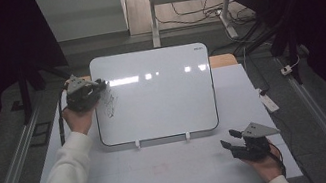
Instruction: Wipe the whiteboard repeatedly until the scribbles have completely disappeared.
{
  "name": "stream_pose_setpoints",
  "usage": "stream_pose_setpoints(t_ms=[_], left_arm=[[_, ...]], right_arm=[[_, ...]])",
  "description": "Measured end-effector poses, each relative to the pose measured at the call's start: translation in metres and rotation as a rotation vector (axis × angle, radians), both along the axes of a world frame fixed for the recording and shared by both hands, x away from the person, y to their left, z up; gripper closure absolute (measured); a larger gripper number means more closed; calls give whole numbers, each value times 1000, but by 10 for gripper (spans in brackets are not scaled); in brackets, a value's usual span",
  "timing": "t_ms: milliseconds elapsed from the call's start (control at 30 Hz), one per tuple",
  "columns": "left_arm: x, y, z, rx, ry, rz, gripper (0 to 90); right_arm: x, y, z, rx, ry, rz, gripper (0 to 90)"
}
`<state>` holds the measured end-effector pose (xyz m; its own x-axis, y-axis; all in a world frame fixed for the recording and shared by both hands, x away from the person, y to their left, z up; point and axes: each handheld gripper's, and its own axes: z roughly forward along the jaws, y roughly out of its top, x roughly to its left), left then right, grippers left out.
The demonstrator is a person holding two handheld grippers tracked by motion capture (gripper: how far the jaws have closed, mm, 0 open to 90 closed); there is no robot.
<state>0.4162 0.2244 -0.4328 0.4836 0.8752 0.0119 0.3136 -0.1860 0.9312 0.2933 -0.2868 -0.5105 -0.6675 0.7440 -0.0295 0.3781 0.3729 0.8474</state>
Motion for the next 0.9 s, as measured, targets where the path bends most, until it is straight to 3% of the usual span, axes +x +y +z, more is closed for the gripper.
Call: stream_pose_setpoints(t_ms=[67, 133, 233, 300, 533, 633, 767, 900], left_arm=[[-3, -7, -2, 21, -3, -22, 781], [-3, -7, 0, 40, -17, -12, 781], [3, 7, 5, -8, -12, 41, 781], [3, 10, 5, -5, -6, 44, 781], [-12, -7, -11, 18, -5, -23, 782], [-13, -4, -8, 41, -26, 3, 781], [-5, 20, -1, -14, -12, 64, 781], [-8, 12, -5, -10, -9, 34, 781]], right_arm=[[0, 1, 0, -3, 0, 2, 449], [0, 1, 0, -4, -4, 1, 449], [0, 0, 1, 0, -6, -4, 449], [-1, 0, 2, 2, -6, -5, 449], [0, 1, -1, -1, 0, 3, 448], [-1, 2, 0, -1, -3, 2, 448], [-1, 0, 1, 2, -4, -4, 448], [0, 0, 1, 2, -3, -3, 447]])
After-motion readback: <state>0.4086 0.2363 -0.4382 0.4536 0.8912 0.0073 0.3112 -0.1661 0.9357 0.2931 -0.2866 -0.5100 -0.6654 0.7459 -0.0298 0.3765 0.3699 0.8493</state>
